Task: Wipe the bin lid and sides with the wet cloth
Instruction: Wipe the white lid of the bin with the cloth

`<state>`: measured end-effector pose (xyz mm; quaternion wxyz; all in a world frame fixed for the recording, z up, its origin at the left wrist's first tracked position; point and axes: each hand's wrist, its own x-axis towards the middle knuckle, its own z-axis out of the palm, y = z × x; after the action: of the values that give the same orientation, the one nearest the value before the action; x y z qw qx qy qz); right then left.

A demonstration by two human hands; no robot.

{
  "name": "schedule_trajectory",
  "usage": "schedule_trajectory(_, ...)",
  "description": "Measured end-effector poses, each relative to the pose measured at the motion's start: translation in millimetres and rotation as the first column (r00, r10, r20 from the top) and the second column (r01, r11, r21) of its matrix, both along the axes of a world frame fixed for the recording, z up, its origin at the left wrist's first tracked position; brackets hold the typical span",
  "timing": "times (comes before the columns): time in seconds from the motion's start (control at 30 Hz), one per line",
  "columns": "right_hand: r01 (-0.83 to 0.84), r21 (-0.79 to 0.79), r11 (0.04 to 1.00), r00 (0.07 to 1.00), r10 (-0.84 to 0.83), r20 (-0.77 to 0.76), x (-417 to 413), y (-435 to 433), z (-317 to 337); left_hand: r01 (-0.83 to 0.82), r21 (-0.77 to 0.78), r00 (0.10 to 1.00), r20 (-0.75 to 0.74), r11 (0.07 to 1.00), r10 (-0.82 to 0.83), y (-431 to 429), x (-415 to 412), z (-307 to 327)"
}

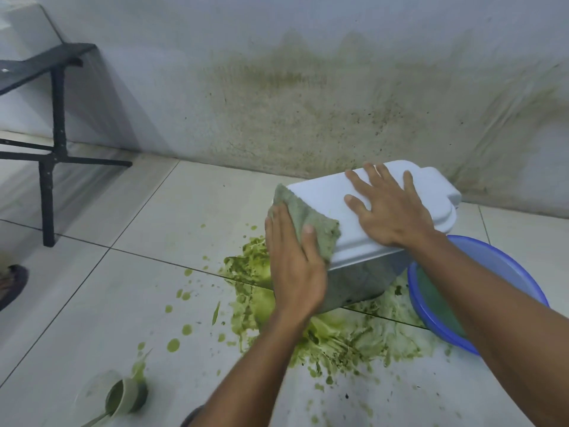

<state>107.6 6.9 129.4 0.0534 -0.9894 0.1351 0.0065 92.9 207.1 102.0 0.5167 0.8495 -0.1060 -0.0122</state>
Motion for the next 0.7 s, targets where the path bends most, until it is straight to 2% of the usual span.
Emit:
schedule_trajectory(0.07, -0.005, -0.002, 1.0, 1.0, 0.005, -0.002, 0.2, 1.2, -0.2, -0.027, -0.008, 1.0, 0.013, 1.0, 0.027, -5.2, -20.9, -2.3)
schedule_trajectory(0.13, 0.029, 0.001, 1.0, 0.999, -0.029, -0.029, 0.4, 4.7, 1.5, -0.025, 0.011, 1.0, 0.005, 1.0, 0.025, -7.7, -2.8, -2.8)
schedule_trajectory(0.27, 0.248, 0.018, 0.969, 0.964, -0.245, -0.102, 0.4, 34.7, 4.5, 0.133, 0.038, 0.989, -0.073, 0.99, -0.129, -6.9, 88.6, 18.3)
schedule_trajectory(0.33, 0.292, 0.022, 0.956, 0.949, -0.287, -0.13, 0.1, 48.2, 4.0, 0.219, 0.087, 0.968, -0.146, 0.972, -0.204, -10.8, 119.9, 32.4)
schedule_trajectory(0.43, 0.206, 0.068, 0.976, 0.969, -0.194, -0.152, -2.6, 25.0, 14.8, 0.267, 0.118, 0.959, -0.133, 0.957, -0.251, -15.5, 132.4, 34.5)
schedule_trajectory(0.57, 0.041, 0.065, 0.997, 0.992, -0.032, -0.121, -23.0, -23.5, 19.9, 0.216, 0.082, 0.974, -0.094, 0.973, -0.208, -11.1, 127.8, 16.3)
schedule_trajectory(0.7, 0.048, 0.045, 0.998, 0.998, -0.045, -0.051, -22.0, -22.7, 10.3, 0.092, 0.025, 0.986, 0.135, 0.995, -0.094, -3.2, 74.5, -7.6)
